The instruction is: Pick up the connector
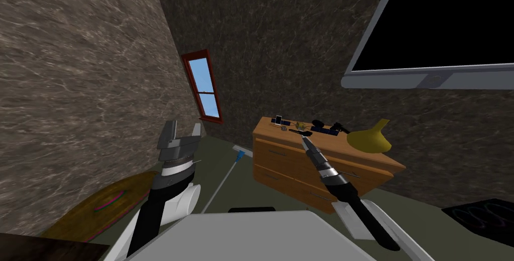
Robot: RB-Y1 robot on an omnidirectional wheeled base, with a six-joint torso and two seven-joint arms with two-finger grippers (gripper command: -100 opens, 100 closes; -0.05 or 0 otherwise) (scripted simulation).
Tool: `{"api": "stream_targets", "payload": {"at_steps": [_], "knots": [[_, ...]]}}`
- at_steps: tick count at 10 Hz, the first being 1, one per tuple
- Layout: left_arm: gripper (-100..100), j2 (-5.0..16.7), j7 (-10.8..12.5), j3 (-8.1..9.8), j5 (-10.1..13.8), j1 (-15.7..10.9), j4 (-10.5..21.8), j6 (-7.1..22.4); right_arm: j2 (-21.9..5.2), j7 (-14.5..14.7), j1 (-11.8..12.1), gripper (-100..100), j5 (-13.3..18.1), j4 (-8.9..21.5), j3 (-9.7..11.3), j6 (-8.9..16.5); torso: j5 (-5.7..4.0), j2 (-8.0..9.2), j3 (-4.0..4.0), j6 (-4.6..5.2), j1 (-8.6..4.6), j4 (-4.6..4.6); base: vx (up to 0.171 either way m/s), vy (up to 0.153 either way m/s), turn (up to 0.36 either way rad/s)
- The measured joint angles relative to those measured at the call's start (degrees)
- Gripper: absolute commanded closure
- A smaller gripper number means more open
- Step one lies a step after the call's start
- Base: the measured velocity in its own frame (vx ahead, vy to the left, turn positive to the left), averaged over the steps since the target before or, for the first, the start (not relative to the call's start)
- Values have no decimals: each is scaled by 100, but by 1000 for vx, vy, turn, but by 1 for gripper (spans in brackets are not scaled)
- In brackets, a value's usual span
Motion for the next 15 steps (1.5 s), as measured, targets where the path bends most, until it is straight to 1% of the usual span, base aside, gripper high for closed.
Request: {"api": "stream_targets", "payload": {"at_steps": [3,4,6,7,8,9,10,11,12,13,15], "knots": [[0,0,0,0,0,1,0,0,-510,-107,129,-100,113,253,-184,-53,1,-3,-1,2,1,0,-39,87,147],[0,0,0,0,0,0,0,0,-651,-127,169,-100,195,378,-237,-61,1,-3,-2,0,4,-1,-28,71,78],[0,1,0,1,0,1,0,0,-922,-179,216,-100,225,488,-326,-100,-3,-11,-6,4,-16,-2,-13,47,75],[0,0,0,0,0,0,0,0,-1084,-217,244,-100,286,675,-400,-159,-2,-11,-6,0,-8,-2,-16,56,98],[0,0,0,1,0,1,0,0,-1243,-246,283,-100,322,725,-448,-176,-1,-11,-6,3,-10,-2,-15,71,180],[0,0,0,0,0,1,0,0,-1395,-286,377,-100,396,853,-546,-221,-1,-11,-6,1,-5,-2,-16,60,84],[0,0,0,1,0,1,0,0,-1577,-327,370,-100,434,936,-588,-223,-1,-11,-6,3,-8,-2,-9,21,-16],[0,1,0,1,0,1,0,0,-1682,-342,370,-100,447,955,-598,-211,-4,-12,-6,5,-19,-2,-8,44,173],[0,1,0,1,0,1,0,0,-1828,-366,429,-100,529,1097,-663,-256,-4,-13,-7,0,-16,-3,-6,47,102],[0,1,0,1,0,1,0,0,-2003,-399,461,-100,568,1172,-714,-284,-3,-14,-8,3,-14,-3,0,66,163],[0,1,0,1,0,1,0,0,-2391,-498,530,-100,698,1431,-847,-349,-2,-18,-10,4,-11,-3,2,56,130]]}}
